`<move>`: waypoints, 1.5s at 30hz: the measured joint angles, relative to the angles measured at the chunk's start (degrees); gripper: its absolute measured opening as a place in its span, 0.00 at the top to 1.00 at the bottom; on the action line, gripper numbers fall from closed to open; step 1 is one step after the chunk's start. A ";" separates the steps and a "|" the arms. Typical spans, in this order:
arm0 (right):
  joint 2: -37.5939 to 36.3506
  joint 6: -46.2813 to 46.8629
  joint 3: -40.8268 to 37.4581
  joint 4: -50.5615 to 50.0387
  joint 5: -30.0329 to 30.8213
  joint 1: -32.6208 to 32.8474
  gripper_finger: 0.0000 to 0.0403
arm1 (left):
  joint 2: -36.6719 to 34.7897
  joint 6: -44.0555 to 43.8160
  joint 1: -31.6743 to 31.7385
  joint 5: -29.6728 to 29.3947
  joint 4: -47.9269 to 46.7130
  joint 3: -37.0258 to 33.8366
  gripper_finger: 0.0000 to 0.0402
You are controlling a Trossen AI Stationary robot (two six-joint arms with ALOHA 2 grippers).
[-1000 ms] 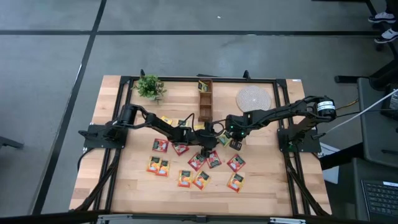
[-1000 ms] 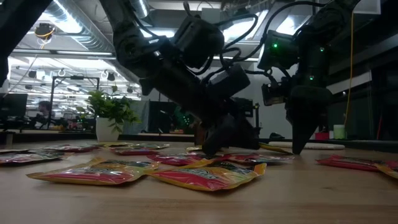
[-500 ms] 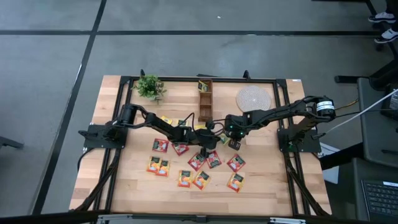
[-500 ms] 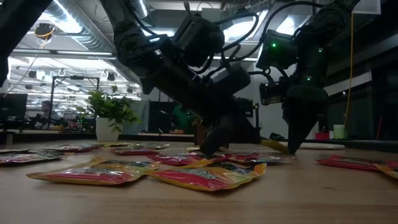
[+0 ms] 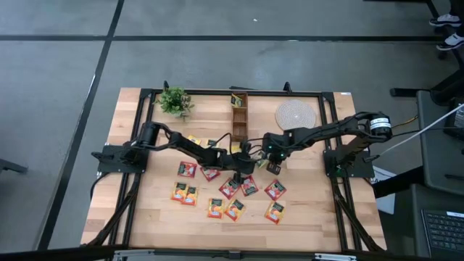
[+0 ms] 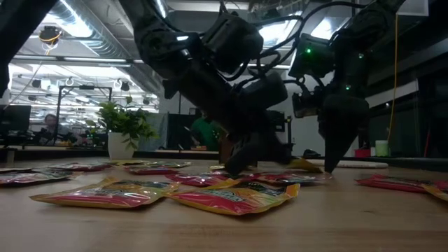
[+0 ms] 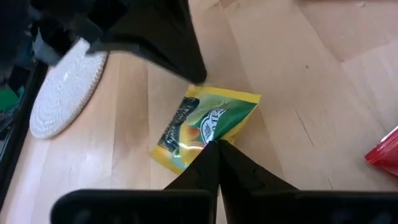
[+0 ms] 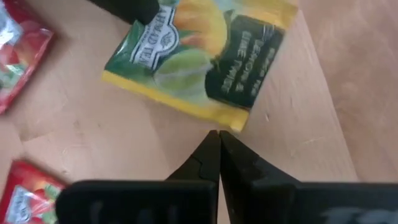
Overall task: Pick & Place Tea
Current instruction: Put the yellow tea bag into the left section of the wooden organizer
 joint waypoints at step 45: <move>-30.11 32.25 0.02 25.07 -4.84 -8.89 0.59 | -30.98 17.54 -0.15 -22.04 -14.27 -0.04 0.99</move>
